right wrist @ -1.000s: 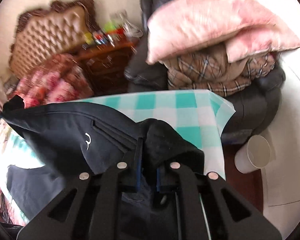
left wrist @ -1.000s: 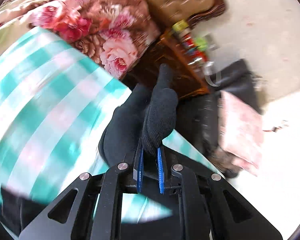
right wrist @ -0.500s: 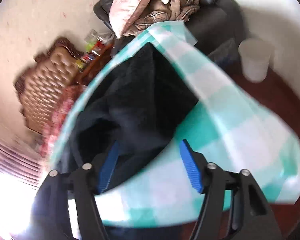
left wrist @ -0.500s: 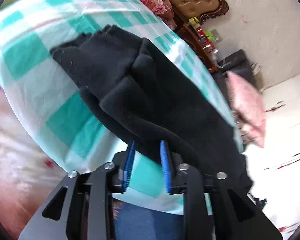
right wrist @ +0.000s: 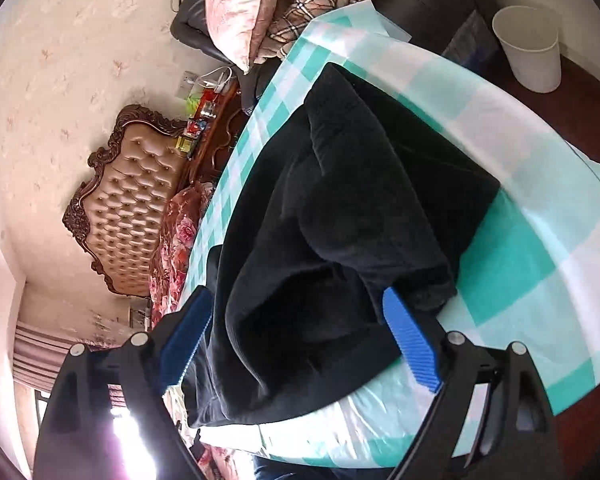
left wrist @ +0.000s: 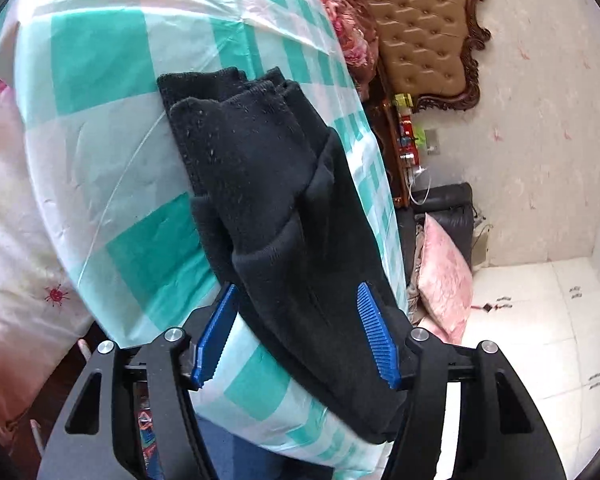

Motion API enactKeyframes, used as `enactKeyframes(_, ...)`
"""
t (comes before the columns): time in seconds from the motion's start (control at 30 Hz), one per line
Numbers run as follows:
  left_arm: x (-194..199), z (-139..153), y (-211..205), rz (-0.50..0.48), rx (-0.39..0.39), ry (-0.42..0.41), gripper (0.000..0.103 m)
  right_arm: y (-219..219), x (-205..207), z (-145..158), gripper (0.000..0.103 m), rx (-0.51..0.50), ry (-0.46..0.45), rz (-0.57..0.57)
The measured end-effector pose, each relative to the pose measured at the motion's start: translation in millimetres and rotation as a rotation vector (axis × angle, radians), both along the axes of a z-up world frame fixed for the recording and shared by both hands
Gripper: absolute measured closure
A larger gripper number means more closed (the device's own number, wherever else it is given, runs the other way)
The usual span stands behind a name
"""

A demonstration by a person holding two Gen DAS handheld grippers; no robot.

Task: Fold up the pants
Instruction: 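Lift both gripped leg cuffs up off the sheet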

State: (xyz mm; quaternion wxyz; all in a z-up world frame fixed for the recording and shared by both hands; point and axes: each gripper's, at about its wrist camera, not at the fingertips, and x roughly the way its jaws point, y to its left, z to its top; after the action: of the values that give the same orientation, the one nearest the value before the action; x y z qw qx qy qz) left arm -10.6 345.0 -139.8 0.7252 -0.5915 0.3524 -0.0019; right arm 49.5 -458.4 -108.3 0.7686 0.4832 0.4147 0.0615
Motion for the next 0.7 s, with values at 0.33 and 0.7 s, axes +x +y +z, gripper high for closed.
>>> enactKeyframes(0.33, 22, 11, 17, -0.032, 0.074, 0.087, 0.093, -23, 16, 0, 0.013, 0.089, 0.100, -0.034)
enactKeyframes(0.7, 44, 33, 29, -0.058, 0.116, 0.091, 0.098, -28, 36, -10, 0.094, 0.088, 0.184, 0.008)
